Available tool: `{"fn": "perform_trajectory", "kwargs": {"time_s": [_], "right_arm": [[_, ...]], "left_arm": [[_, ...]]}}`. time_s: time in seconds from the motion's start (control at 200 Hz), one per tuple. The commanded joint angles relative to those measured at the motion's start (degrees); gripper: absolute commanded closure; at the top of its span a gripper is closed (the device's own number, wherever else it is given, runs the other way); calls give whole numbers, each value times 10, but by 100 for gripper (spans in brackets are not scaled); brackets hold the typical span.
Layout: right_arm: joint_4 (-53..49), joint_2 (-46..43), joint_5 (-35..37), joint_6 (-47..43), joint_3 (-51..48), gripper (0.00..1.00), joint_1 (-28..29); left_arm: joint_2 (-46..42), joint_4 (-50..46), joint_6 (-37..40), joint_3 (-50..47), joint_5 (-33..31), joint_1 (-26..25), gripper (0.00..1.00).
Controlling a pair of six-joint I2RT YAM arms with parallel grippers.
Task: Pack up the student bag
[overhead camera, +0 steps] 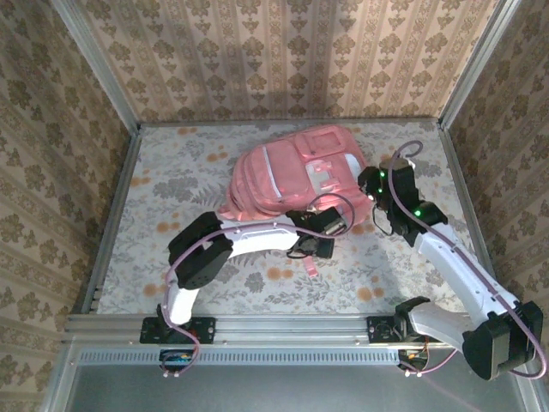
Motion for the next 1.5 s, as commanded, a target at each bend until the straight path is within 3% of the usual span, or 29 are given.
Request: {"fn": "perform_trajectory", "kwargs": {"time_s": [0.0, 0.275, 0.5, 0.71, 1.01, 1.115, 1.345, 1.495], "right_arm": [[21, -29, -20, 18, -31, 72, -9], [66, -44, -71, 26, -76, 73, -17], [95, -49, -97, 28, -99, 75, -19], [117, -49, -118, 19, -111, 76, -20], [132, -55, -203, -42, -122, 73, -19], [92, -61, -216, -44, -122, 71, -14], [69, -106, -241, 110, -209, 59, -10], [162, -100, -259, 225, -274, 49, 11]], "left_arm": [[17, -34, -46, 30, -41, -2, 42], [74, -53, -52, 105, -103, -4, 50], [67, -83, -50, 93, -162, 1, 80], [13, -37, -19, 13, -154, 12, 100], [-54, 35, 89, -65, -112, 5, 100], [-89, 54, 111, -97, -99, 9, 100], [-143, 117, 150, -157, -12, 20, 100], [-139, 134, 161, -161, 24, 24, 100]]}}
